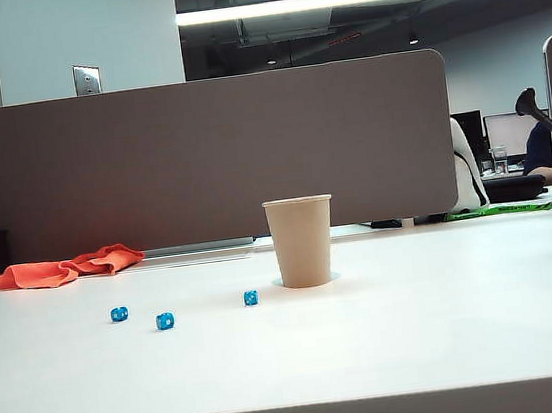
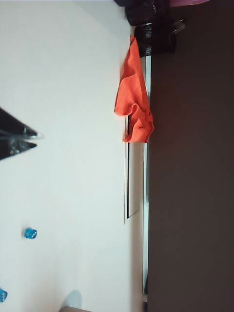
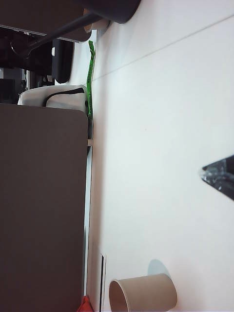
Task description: Pick up the dice with a different color and drop it into the paper cup.
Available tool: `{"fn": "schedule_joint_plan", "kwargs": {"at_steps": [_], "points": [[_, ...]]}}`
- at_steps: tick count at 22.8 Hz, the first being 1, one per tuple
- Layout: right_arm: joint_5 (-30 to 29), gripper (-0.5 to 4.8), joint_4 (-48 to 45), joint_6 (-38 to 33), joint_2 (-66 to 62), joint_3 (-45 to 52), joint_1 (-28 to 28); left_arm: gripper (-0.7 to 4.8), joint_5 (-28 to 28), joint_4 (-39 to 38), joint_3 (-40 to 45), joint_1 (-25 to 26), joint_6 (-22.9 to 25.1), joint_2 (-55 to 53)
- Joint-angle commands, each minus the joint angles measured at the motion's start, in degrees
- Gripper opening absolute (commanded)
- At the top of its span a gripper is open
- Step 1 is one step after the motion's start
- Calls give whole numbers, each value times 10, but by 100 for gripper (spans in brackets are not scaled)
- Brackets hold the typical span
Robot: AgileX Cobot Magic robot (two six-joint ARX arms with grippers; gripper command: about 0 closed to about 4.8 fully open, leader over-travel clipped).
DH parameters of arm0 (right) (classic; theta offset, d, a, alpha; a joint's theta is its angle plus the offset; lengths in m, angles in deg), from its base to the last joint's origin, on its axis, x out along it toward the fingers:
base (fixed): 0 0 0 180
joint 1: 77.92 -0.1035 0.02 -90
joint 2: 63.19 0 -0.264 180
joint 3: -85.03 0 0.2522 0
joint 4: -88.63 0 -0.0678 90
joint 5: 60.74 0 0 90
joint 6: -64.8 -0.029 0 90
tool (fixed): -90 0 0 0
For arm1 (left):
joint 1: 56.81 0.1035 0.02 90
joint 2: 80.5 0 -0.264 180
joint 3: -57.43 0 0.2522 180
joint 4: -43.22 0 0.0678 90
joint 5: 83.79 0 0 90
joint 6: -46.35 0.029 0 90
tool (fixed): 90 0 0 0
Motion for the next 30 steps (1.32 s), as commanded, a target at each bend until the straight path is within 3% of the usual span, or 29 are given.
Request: {"fn": "schedule_joint_plan", "kwargs": {"at_steps": [1,9,30], "points": [[0,-5,-10,3,0,1,0,-6,2,14,-2,0,-22,-1],[-12,-5,-19,9,0,1,0,-6,-3,31,-2,-33,-21,-1],[-34,-5,-21,7,0,1,0,-6,2,31,-2,-33,-23,-1]]}}
